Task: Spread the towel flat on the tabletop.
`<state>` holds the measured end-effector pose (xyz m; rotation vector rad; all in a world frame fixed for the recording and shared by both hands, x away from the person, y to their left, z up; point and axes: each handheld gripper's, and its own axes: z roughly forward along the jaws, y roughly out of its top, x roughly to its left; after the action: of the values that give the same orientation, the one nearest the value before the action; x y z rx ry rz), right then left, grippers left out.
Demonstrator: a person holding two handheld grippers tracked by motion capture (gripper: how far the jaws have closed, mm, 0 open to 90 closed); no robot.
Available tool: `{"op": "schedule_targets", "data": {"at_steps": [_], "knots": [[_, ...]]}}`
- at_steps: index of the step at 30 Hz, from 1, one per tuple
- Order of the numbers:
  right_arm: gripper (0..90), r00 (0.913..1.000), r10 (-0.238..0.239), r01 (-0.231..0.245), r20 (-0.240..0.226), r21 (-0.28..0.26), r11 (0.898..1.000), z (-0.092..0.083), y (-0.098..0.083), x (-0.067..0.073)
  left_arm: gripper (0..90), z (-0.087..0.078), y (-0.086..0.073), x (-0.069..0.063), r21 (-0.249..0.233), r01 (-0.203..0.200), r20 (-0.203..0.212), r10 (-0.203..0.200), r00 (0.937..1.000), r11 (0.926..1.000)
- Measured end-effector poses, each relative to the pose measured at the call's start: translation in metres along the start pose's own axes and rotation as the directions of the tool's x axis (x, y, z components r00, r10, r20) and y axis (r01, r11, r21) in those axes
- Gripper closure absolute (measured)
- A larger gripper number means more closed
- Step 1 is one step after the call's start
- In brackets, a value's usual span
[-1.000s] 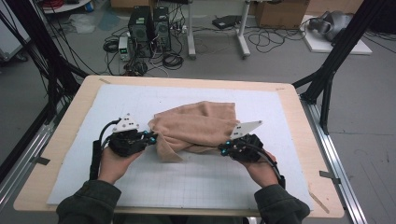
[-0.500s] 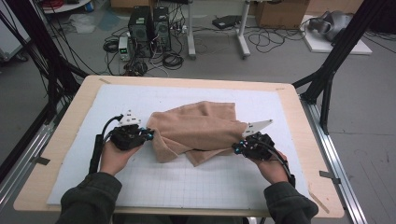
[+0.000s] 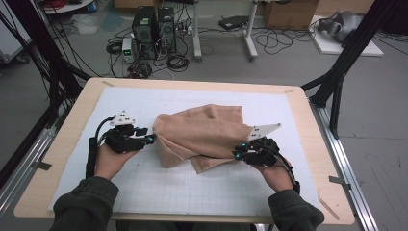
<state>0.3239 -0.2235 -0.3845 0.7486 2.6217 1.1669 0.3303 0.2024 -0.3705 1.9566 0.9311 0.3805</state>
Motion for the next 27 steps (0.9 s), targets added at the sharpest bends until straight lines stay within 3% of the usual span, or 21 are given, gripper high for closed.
{"op": "schedule_targets", "data": {"at_steps": [3, 5, 10, 12, 14, 17, 18, 21, 27], "knots": [[68.4, 0.9993, -0.027, 0.027, -0.026, 0.005, 1.0, 0.011, 0.009, 0.014, 50.4, -0.006, 0.002, -0.007, -0.023, 0.017, 0.049, -0.016, 0.9987, 0.9996], [65.4, 0.9983, -0.044, 0.045, -0.038, 0.021, 0.999, 0.023, 0.013, 0.021, 48.6, -0.006, 0.003, -0.014, -0.021, 0.008, 0.072, -0.006, 0.9974, 0.9998], [62.2, 0.9967, -0.046, 0.05, -0.066, 0.061, 0.997, 0.056, 0.018, 0.03, 46.3, 0.018, 0.0, -0.033, 0.038, -0.031, 0.112, 0.027, 0.9933, 0.9988], [61.9, 0.9964, -0.054, 0.06, -0.066, 0.09, 0.994, 0.068, 0.019, 0.032, 45.9, 0.032, -0.004, -0.039, 0.089, -0.081, 0.114, 0.071, 0.991, 0.9927], [62.0, 0.9951, -0.058, 0.067, -0.079, 0.111, 0.992, 0.08, 0.019, 0.033, 46.1, 0.045, -0.011, -0.043, 0.153, -0.132, 0.121, 0.114, 0.9861, 0.9794], [64.1, 0.9941, -0.068, 0.08, -0.084, 0.149, 0.986, 0.089, 0.018, 0.034, 51.8, 0.058, -0.024, -0.042, 0.217, -0.148, 0.121, 0.124, 0.9849, 0.965], [65.0, 0.994, -0.07, 0.082, -0.084, 0.156, 0.984, 0.091, 0.018, 0.034, 53.7, 0.061, -0.027, -0.042, 0.215, -0.161, 0.112, 0.14, 0.9838, 0.9632], [70.2, 0.9937, -0.066, 0.079, -0.091, 0.153, 0.985, 0.091, 0.017, 0.033, 63.4, 0.063, -0.035, -0.038, 0.189, -0.144, 0.123, 0.122, 0.9848, 0.9712], [84.5, 0.9928, -0.078, 0.091, -0.091, 0.152, 0.984, 0.091, 0.017, 0.033, 79.3, 0.059, -0.035, -0.038, 0.178, -0.17, 0.127, 0.149, 0.9806, 0.9692]]}}
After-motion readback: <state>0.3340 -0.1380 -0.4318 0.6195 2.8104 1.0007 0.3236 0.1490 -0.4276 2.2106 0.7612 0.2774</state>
